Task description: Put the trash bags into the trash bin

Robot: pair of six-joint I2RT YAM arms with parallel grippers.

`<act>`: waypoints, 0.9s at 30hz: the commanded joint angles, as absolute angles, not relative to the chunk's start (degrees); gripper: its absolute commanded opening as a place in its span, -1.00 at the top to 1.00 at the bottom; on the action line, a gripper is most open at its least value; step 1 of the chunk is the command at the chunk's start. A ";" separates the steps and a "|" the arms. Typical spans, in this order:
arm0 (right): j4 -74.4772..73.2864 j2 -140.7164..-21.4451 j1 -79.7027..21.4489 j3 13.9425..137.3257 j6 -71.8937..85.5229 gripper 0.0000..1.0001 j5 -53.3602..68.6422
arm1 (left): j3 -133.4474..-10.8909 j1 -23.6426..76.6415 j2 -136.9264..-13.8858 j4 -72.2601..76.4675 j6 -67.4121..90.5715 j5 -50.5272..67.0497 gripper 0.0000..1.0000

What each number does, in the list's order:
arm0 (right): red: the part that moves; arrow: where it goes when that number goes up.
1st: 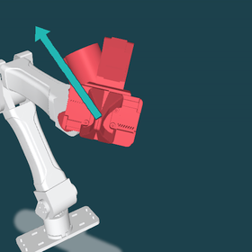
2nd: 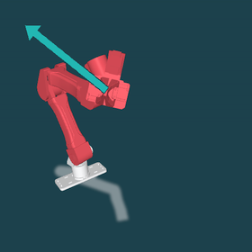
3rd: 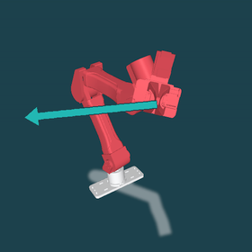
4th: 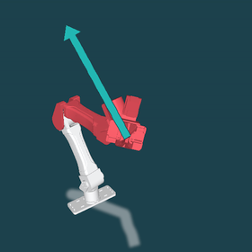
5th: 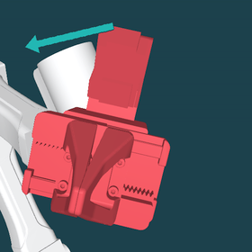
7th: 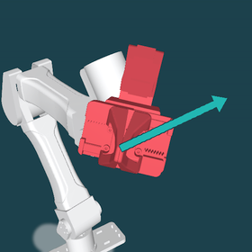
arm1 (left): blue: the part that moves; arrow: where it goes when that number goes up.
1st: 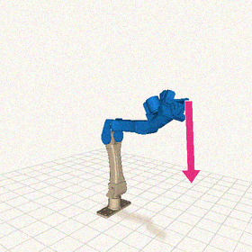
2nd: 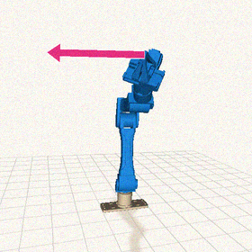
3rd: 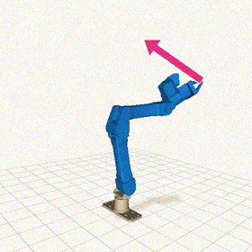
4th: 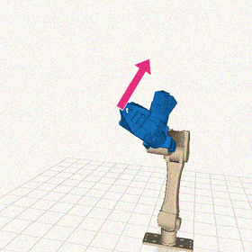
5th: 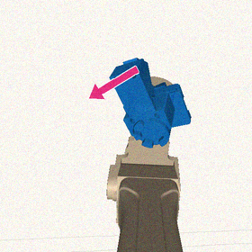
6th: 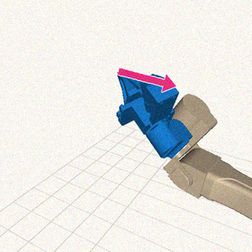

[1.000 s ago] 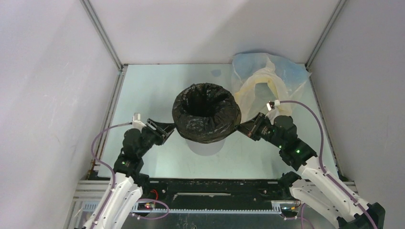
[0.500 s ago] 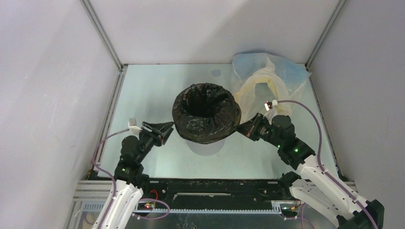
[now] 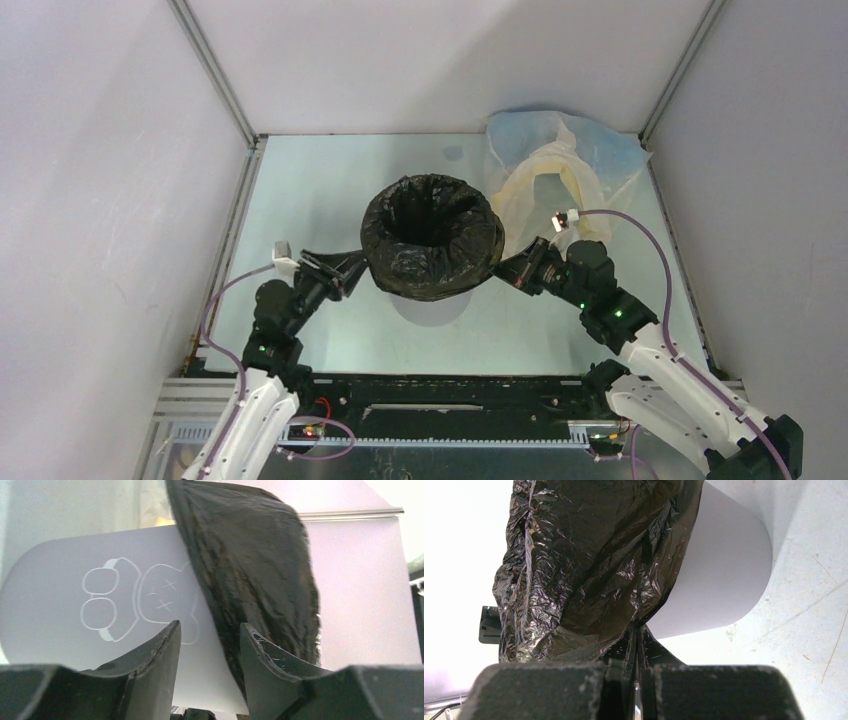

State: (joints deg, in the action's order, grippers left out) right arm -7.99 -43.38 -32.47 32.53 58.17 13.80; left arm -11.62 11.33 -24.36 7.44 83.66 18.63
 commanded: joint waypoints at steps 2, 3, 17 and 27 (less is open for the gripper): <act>-6.27 -43.05 -32.86 32.69 56.89 1.00 13.83 | -11.05 10.81 -20.17 9.33 86.56 16.58 0.00; -6.36 -42.98 -32.79 32.68 56.75 1.00 13.80 | -10.74 10.81 -19.74 9.44 87.05 16.27 0.01; -7.20 -42.79 -32.87 32.69 56.34 1.00 13.44 | -11.22 10.86 -23.72 12.24 87.54 18.01 0.16; -7.21 -44.08 -32.87 32.69 55.90 1.00 13.70 | -10.64 10.91 -26.29 15.48 87.54 19.67 0.27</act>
State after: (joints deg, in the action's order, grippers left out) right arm -8.34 -43.40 -32.56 32.53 56.93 13.78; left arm -10.98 11.31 -25.52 11.81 87.02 18.22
